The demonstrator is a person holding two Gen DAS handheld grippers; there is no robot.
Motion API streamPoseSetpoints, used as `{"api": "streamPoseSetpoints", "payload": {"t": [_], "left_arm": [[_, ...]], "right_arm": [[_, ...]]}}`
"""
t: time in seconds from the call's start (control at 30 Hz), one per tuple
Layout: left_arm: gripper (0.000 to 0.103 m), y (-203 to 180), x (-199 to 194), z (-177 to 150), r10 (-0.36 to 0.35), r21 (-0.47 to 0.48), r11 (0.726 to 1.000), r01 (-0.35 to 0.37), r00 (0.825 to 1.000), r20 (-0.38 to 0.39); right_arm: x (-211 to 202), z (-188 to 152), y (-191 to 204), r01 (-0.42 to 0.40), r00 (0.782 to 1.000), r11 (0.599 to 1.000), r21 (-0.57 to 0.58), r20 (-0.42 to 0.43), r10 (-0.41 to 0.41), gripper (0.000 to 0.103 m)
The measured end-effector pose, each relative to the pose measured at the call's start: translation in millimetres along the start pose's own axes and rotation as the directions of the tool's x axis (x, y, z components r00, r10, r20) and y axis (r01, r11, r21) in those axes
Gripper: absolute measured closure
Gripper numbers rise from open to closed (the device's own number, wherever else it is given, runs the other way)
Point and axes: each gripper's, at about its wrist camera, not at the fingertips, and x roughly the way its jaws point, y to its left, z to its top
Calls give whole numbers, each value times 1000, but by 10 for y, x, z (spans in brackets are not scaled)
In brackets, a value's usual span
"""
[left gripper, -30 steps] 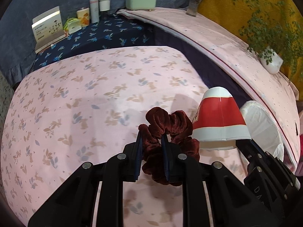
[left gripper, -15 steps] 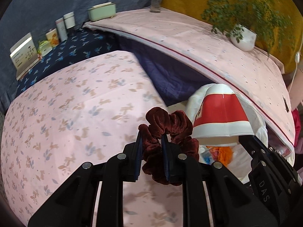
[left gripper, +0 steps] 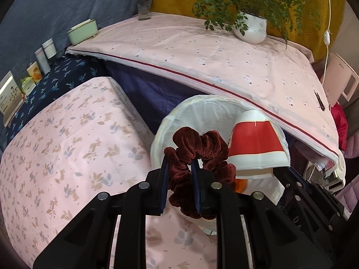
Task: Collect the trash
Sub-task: 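Carry the scrunchie and red-white cup in both tools over the bin, then open both tools to drop the scrunchie and cup into the bin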
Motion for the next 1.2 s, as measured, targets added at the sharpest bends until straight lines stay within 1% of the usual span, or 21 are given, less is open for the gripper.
{"api": "streamPoseSetpoints", "payload": {"t": [0.1,0.13,0.17,0.2,0.27,0.3,0.33,0.37,0.47,0.63,0.73,0.77,0.9,0.97,1.1,1.13,1.2], "left_arm": [[82,-63,38,21,-11,2,1000,11,1000,-10],[80,-80,48,27,-16,4,1000,16,1000,-12],[74,-88,54,32,-14,5,1000,14,1000,-12],[71,-97,58,37,-13,5,1000,13,1000,-9],[60,-106,52,43,-12,0,1000,12,1000,-1],[58,-108,49,45,-11,-1,1000,11,1000,3],[55,-108,46,48,-7,-1,1000,7,1000,7],[54,-106,47,49,-2,1,1000,2,1000,10],[53,-94,60,54,4,2,1000,-5,1000,7],[52,-64,79,50,13,-5,1000,-13,1000,2],[46,-49,72,40,19,-13,1000,-19,1000,4],[46,-46,67,36,21,-14,1000,-21,1000,6],[46,-32,52,12,29,-13,1000,-28,1000,8],[44,-14,41,-2,34,-14,999,-34,999,9],[43,28,15,-47,51,-18,999,-51,999,14],[42,44,8,-61,56,-19,998,-56,998,14],[41,79,-2,-94,73,-21,997,-73,997,15]], "right_arm": [[5,3,-67,5,1000,1000,7,-1,-5,100],[8,7,-81,7,1000,1000,7,-1,-7,99],[10,9,-92,7,1000,1000,7,-1,-7,96],[8,7,-92,7,1000,1000,8,0,-7,95],[14,11,-102,8,1000,1000,11,3,-8,91],[24,14,-108,4,1000,1000,11,3,-4,90],[34,20,-107,4,1000,1000,11,1,-4,86],[41,23,-106,4,1000,1000,11,0,-4,83],[51,28,-101,2,1000,1000,9,1,-2,79],[58,27,-79,1,1000,1000,3,-4,-1,78],[42,13,-63,3,1000,1000,-4,-3,-3,74],[36,11,-56,5,1000,1000,-8,-2,-5,72],[14,-10,-21,12,1000,999,-31,-2,-12,70],[5,-17,-10,14,1000,999,-41,-4,-15,67],[-32,-35,7,21,1000,998,-67,-12,-22,67],[-47,-41,13,23,1000,997,-73,-11,-24,65],[-78,-51,23,31,999,995,-90,-10,-32,60]]}}
